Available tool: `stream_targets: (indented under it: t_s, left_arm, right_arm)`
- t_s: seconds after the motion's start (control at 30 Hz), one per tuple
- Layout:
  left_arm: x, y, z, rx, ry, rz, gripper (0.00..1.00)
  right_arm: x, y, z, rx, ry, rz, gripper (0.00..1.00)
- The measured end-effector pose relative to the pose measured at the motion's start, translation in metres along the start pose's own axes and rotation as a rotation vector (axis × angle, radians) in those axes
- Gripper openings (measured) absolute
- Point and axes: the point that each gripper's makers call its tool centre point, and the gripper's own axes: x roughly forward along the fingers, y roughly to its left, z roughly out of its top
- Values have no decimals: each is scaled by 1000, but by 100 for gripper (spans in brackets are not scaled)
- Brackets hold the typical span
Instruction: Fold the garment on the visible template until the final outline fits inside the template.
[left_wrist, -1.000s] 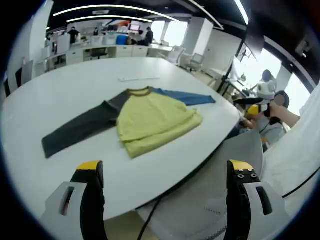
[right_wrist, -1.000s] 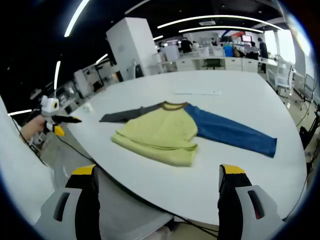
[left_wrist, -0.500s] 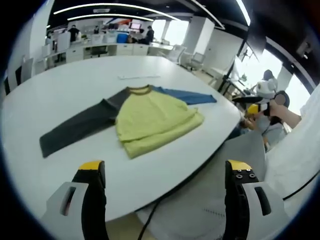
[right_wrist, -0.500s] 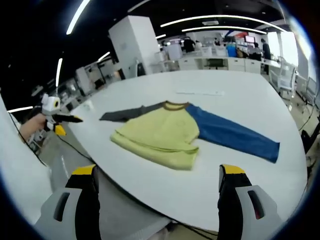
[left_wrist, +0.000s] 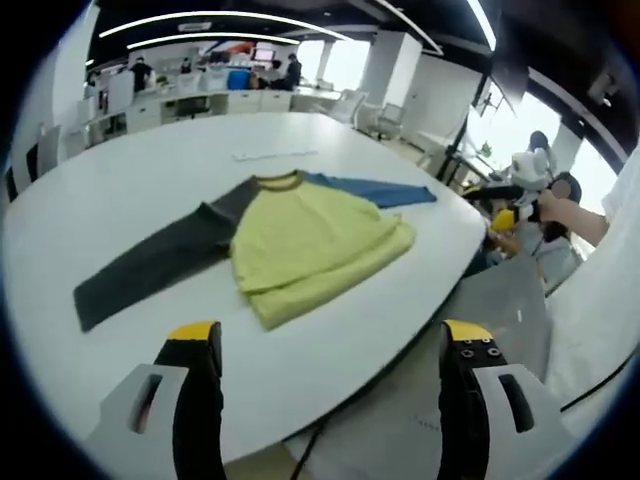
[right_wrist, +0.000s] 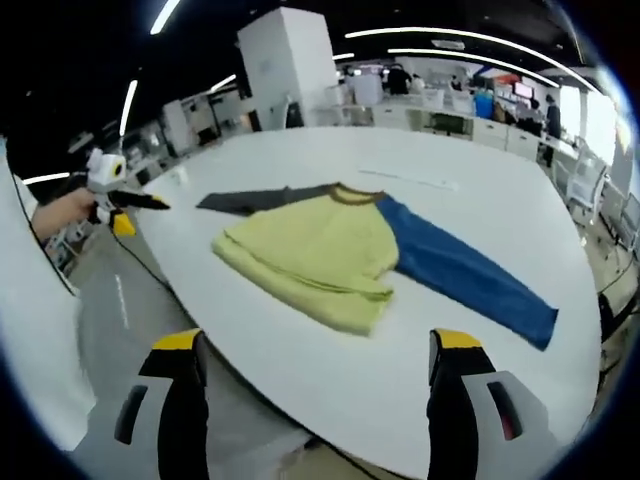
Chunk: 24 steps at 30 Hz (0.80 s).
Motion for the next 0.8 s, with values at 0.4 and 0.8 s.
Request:
stream_targets:
  t_s: [0.4,0.8]
  left_arm:
    - [18,21,-7,34,57,29,76]
    - [41,39,-11,81,112,35,71]
  right_arm:
    - [20,-16,3,-58,11,-15,78]
    - [38,-35,5,-74,13,-34,66]
